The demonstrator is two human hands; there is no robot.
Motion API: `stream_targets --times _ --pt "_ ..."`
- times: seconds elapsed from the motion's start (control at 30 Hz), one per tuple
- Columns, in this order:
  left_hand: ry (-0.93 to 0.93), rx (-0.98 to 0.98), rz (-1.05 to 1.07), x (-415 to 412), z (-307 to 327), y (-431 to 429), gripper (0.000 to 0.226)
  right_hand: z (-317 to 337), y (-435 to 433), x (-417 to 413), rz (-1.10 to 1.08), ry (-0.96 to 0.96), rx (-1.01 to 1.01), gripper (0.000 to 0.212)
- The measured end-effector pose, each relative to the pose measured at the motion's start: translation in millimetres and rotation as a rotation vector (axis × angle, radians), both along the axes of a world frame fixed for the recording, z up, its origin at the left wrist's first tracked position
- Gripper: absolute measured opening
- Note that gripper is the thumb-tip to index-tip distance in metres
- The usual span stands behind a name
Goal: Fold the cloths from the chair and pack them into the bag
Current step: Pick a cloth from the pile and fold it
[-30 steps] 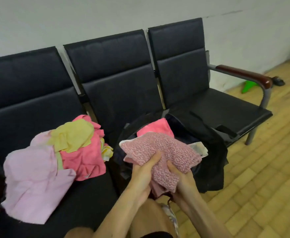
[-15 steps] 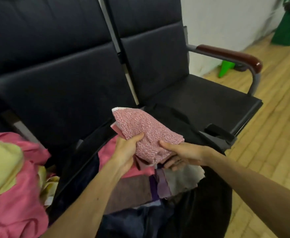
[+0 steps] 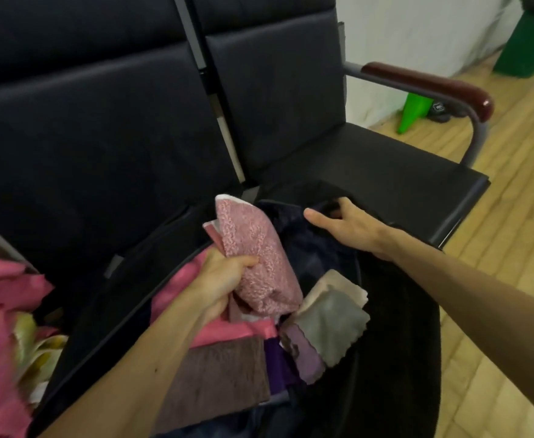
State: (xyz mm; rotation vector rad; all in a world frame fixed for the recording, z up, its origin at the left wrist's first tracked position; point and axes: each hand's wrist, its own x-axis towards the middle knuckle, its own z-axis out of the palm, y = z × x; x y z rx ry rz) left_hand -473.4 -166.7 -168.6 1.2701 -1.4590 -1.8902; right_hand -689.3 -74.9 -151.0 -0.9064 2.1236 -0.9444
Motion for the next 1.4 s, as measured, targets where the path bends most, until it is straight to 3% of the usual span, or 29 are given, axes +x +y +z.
stream_targets --times 0.1,0.2,0.33,0.5,0.63,0.7,0.77,0.83,0.87,0.93,1.0,1.03,1.13,1.23,1.3,1.4 --pt "0.09 0.068 -0.057 -31 11 7 0.024 2 1 4 0.02 -0.001 0.004 0.101" --pt "0.165 0.257 -0.044 -48 4 9 0.022 -2 9 11 0.067 -0.013 0.077 0.087" --pt "0.102 0.378 0.001 -47 -30 16 0.033 -30 24 22 0.227 -0.028 0.353 0.109" --pt "0.017 0.373 -0.053 -49 -36 18 0.042 -36 36 17 0.251 0.046 0.542 0.104" --pt "0.009 0.38 -0.274 -53 -30 21 0.036 -24 33 14 0.102 0.08 0.406 0.096" --pt "-0.016 0.223 -0.225 -56 -39 24 0.055 -24 31 22 0.102 0.125 0.277 0.093" --pt "-0.165 -0.175 -0.111 -56 -51 30 0.095 -36 31 35 0.162 0.207 0.261 0.093" --pt "-0.315 -0.623 -0.16 -49 -56 41 0.106 -52 28 46 0.302 0.337 0.357 0.09" --pt "-0.417 -0.848 -0.244 -44 -59 44 0.101 -61 25 47 0.381 0.386 0.414 0.087" --pt "-0.669 -1.177 -0.5 -39 -66 42 0.07 -74 21 43 0.498 0.437 0.533 0.082" --pt "-0.866 -1.239 -0.704 -36 -69 35 0.039 -85 15 38 0.545 0.489 0.619 0.08" --pt "-0.901 -1.224 -0.749 -35 -72 31 0.035 -88 11 38 0.555 0.514 0.649 0.08" --pt "-0.865 -1.182 -0.771 -39 -74 24 0.038 -84 4 40 0.559 0.537 0.694 0.08" --pt "-0.661 -0.948 -0.772 -34 -58 21 0.03 -61 8 45 0.535 0.486 0.649 0.081" --pt "-0.459 -0.809 -0.638 -19 -36 23 0.031 -35 15 56 0.505 0.478 0.555 0.073" --pt "-0.255 -0.78 -0.374 25 8 27 0.027 8 28 93 0.499 0.546 0.346 0.048"
